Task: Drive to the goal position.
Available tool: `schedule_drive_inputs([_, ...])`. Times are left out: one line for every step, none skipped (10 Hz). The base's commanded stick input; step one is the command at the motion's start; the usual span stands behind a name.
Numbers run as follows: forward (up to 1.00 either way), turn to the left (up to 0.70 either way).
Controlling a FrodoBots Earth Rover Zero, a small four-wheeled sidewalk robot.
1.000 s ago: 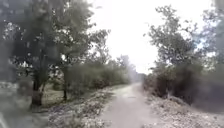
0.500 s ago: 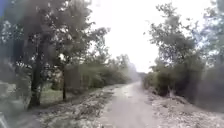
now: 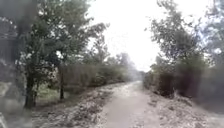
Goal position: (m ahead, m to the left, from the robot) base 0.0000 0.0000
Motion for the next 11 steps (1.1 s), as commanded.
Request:
schedule_drive_inputs([0.45, 0.00])
schedule_drive_inputs([0.45, 0.00])
schedule_drive_inputs([0.45, 0.00])
schedule_drive_inputs([0.45, 0.00])
schedule_drive_inputs([0.45, 0.00])
schedule_drive_inputs([0.45, 0.00])
schedule_drive_inputs([0.45, 0.00])
schedule_drive_inputs([0.45, 0.00])
schedule_drive_inputs([0.45, 0.00])
schedule_drive_inputs([0.45, 0.00])
schedule_drive_inputs([0.45, 0.00])
